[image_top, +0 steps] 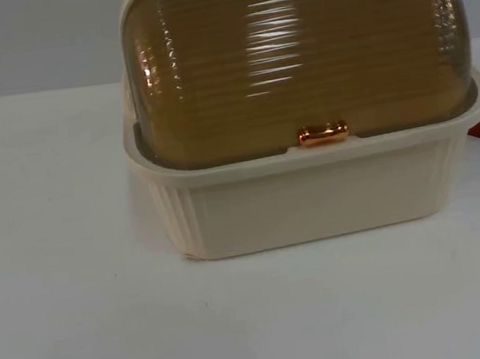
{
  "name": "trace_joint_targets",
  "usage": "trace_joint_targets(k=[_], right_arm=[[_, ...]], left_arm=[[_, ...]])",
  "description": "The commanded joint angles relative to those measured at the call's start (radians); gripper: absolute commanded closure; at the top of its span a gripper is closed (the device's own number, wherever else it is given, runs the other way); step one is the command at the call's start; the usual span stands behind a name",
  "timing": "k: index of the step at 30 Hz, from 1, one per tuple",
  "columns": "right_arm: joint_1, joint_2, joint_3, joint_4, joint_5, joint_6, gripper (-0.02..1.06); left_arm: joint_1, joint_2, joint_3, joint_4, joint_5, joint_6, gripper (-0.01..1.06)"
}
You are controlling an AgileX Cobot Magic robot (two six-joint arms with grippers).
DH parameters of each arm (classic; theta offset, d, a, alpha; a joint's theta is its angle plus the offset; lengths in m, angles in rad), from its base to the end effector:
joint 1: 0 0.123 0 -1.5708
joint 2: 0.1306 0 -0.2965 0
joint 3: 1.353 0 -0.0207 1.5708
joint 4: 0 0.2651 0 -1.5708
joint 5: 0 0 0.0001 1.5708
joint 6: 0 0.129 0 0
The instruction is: Open the box lid with the left hand, place the block into the box with the right hand, then close the box lid with the left hand.
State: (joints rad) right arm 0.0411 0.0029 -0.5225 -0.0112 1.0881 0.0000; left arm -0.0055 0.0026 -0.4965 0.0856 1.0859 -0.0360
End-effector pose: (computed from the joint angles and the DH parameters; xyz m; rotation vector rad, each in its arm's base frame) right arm 0.0264 -0.0002 0.2708 -0.0413 2.0517 0.0121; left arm 0.0290 0.0096 0.2631 -0.0366 2.0731 0.0776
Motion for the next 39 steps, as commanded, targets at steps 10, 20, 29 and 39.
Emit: trace_joint_targets(k=[10,20,29,39], right_arm=[[0.004,0.148,-0.150,-0.013,-0.077,0.085,-0.01],[0.004,0.496,-0.401,-0.092,-0.287,0.090,-0.01],[0.004,0.742,-0.459,-0.116,-0.509,0.101,-0.01],[0.002,0.843,-0.459,-0.121,-0.551,0.142,-0.01]], left_arm=[[-0.004,0.118,-0.103,0.084,-0.161,-0.078,0.00],[-0.004,0.455,-0.289,0.083,-0.357,-0.092,0.00],[-0.004,0.685,-0.394,0.118,-0.537,-0.097,0.00],[-0.004,0.843,-0.398,0.102,-0.578,-0.097,0.00]])
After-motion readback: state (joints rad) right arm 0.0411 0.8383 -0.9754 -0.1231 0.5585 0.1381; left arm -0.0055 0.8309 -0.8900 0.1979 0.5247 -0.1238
